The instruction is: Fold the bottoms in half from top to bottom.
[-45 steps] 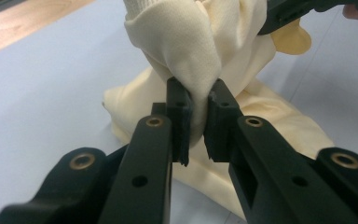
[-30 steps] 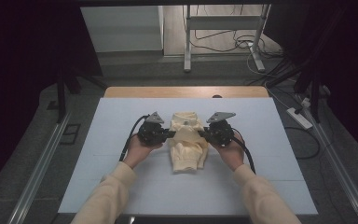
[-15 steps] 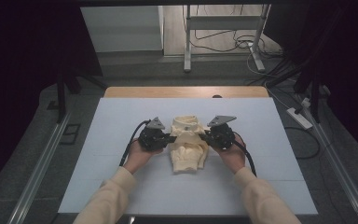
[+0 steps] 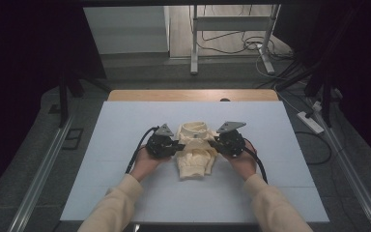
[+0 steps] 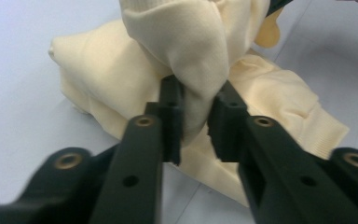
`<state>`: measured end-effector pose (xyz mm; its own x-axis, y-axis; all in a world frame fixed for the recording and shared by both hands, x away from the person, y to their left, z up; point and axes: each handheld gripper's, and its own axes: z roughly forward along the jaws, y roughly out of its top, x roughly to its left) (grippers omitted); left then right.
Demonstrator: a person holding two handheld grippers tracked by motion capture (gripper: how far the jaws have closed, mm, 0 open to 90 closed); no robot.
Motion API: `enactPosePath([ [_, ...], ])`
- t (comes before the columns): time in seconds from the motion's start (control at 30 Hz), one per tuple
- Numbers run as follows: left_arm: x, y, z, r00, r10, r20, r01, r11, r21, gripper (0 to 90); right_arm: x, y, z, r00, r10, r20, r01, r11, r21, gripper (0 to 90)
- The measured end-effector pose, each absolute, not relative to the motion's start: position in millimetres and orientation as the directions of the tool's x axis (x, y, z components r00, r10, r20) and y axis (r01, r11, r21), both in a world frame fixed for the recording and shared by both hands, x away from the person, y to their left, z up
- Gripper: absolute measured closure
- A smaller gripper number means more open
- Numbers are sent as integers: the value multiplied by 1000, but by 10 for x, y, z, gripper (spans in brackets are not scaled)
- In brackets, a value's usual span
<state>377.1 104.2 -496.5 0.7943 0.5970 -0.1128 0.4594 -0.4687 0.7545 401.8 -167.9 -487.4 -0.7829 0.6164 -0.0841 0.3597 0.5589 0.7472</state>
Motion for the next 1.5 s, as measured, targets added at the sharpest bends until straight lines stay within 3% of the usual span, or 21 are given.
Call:
enactPosePath([
  [0.17, 3712, 1087, -4856, 765, 630, -133, 482, -423, 767, 414, 3949, -1711, -4840, -781, 620, -74, 370, 555, 746, 573],
  [0.23, 3671, 1140, -4796, 756, 639, -141, 485, -402, 777, 358, 3905, -1741, -4802, -778, 625, -61, 377, 542, 752, 513],
  [0.43, 3540, 1320, -4648, 745, 649, -154, 488, -372, 790, 306, 3731, -1865, -4646, -791, 612, -3, 382, 497, 779, 386],
  [0.67, 3459, 1422, -4573, 736, 657, -161, 477, -337, 812, 293, 3599, -1981, -4521, -787, 615, 51, 398, 443, 803, 373],
  [0.8, 3469, 1406, -4581, 737, 657, -160, 478, -339, 810, 292, 3617, -1948, -4468, -796, 598, 90, 415, 432, 800, 462],
  [0.97, 3497, 1374, -4614, 739, 655, -159, 483, -350, 803, 290, 3686, -1792, -4506, -828, 544, 135, 440, 483, 757, 755],
  [1.1, 3502, 1367, -4634, 741, 652, -161, 487, -357, 797, 285, 3677, -1624, -4517, -848, 521, 95, 407, 526, 747, 868],
  [1.5, 3462, 1398, -4678, 736, 656, -164, 494, -356, 793, 283, 3571, -1340, -4657, -891, 452, 33, 349, 638, 686, 891],
])
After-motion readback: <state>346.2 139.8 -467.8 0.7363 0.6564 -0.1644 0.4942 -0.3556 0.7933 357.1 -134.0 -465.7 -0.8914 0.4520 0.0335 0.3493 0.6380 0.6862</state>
